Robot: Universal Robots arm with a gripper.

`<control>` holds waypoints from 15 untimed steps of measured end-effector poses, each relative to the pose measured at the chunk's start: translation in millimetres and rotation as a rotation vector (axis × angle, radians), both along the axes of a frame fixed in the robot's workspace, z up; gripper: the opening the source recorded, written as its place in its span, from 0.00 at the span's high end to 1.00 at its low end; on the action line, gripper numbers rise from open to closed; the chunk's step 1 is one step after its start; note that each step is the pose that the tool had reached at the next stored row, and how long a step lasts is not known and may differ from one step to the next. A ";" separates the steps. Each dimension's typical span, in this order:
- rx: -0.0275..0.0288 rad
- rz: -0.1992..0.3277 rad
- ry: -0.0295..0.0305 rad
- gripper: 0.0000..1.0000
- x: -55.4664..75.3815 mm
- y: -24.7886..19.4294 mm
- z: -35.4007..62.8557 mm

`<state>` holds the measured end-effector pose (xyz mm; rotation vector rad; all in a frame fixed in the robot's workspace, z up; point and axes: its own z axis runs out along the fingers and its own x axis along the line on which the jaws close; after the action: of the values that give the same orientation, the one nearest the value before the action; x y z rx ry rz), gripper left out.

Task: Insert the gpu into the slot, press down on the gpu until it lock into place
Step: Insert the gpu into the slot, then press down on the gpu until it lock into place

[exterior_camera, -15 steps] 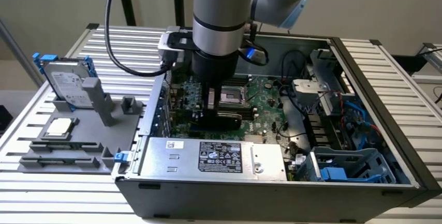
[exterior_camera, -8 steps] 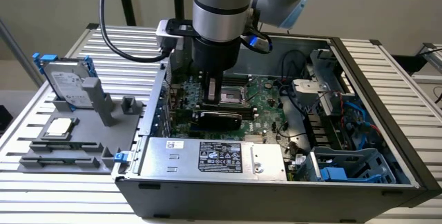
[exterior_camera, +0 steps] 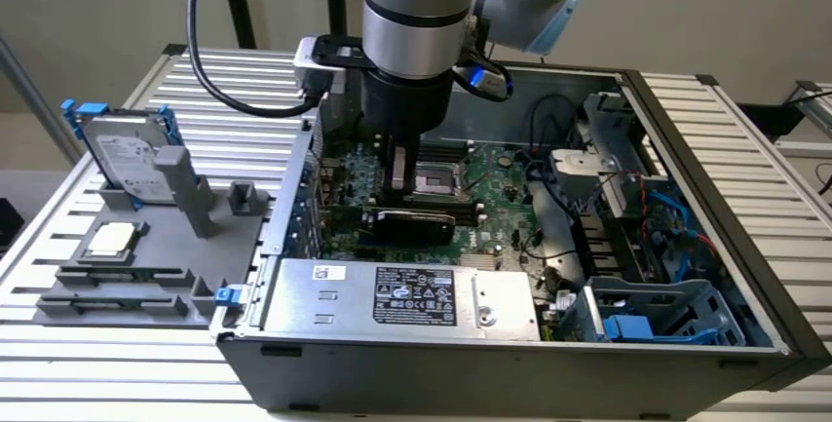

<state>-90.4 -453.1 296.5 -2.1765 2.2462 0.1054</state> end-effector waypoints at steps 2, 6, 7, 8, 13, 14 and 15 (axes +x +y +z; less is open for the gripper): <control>0.0000 0.000 0.0000 0.89 0.0 0.0 0.0; 0.0000 0.000 0.0000 0.89 0.0 0.0 0.0; 0.0000 0.000 0.0000 0.89 0.0 0.0 0.0; 0.0000 0.000 0.0000 0.89 0.0 0.0 0.0; 0.0000 0.000 0.0000 0.89 0.0 0.0 0.0; 0.0000 0.000 0.0000 0.89 0.0 0.0 0.0; 0.0000 0.000 0.0000 0.89 0.0 0.0 0.0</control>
<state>-90.4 -453.1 296.6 -2.1765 2.2462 0.1054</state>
